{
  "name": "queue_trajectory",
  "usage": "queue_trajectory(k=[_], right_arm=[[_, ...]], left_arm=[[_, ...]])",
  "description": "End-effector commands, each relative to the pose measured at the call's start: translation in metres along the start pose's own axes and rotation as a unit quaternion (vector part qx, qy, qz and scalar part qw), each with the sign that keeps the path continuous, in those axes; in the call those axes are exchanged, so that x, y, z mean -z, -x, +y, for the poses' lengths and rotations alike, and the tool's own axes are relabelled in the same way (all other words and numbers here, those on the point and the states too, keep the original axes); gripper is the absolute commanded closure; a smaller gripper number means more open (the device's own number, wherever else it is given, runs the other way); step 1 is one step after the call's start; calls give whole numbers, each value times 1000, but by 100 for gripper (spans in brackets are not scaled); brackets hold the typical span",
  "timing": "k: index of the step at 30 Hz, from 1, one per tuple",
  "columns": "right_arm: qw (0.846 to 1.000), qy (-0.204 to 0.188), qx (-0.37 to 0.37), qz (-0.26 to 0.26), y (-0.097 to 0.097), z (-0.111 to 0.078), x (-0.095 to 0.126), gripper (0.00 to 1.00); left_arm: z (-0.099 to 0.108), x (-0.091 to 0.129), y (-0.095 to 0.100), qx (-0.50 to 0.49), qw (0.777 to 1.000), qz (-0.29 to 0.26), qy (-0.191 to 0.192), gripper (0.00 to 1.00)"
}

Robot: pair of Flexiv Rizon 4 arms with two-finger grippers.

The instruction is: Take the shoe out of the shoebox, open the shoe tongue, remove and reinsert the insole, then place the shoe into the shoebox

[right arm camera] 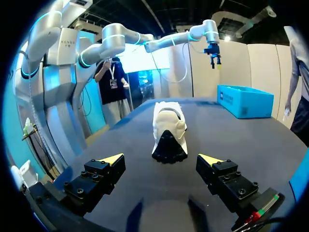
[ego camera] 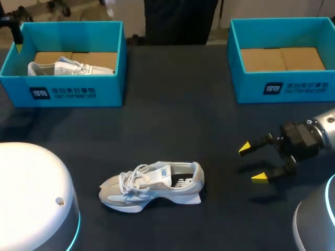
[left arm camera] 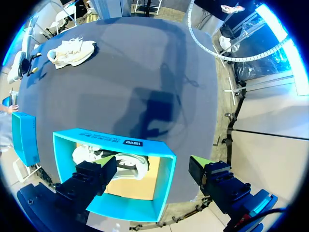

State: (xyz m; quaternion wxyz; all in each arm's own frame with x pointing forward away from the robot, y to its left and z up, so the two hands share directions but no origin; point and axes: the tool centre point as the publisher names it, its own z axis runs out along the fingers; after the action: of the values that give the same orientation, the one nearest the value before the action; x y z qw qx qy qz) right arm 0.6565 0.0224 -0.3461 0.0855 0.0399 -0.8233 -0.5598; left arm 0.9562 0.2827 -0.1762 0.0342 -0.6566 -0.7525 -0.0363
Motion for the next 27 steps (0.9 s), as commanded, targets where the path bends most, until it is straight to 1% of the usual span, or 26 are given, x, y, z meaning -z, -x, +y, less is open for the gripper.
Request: queue_trajectory(k=[1,2,5,8,10,12,22,27], right_arm=[[999,5,-6,-40,-5,4,-6,0],[999,2,-6,-45,-6,4,-10,0],[997,20,-5,-68,-9,0,-17,0],[996,27,-1,-83,-12,-4,-24,0],[995,28,11,-91,-14,-6,-28,0],[995,10,10,-101,-18,-9,-30,0],[995,10,10,-101,-18,-9,-30,0],[993,12,-8,-115,-9,-9,-47,0]], left_arm=[[-1,0,0,0,1000,1,1,0],[-1,0,0,0,1000,1,1,0],[-1,0,0,0,1000,1,1,0],[-1,0,0,0,1000,1,1,0],[-1,0,0,0,1000,1,1,0],[-1,0,0,0,1000,1,1,0],[-1,0,0,0,1000,1,1,0],[-1,0,0,0,1000,1,1,0]])
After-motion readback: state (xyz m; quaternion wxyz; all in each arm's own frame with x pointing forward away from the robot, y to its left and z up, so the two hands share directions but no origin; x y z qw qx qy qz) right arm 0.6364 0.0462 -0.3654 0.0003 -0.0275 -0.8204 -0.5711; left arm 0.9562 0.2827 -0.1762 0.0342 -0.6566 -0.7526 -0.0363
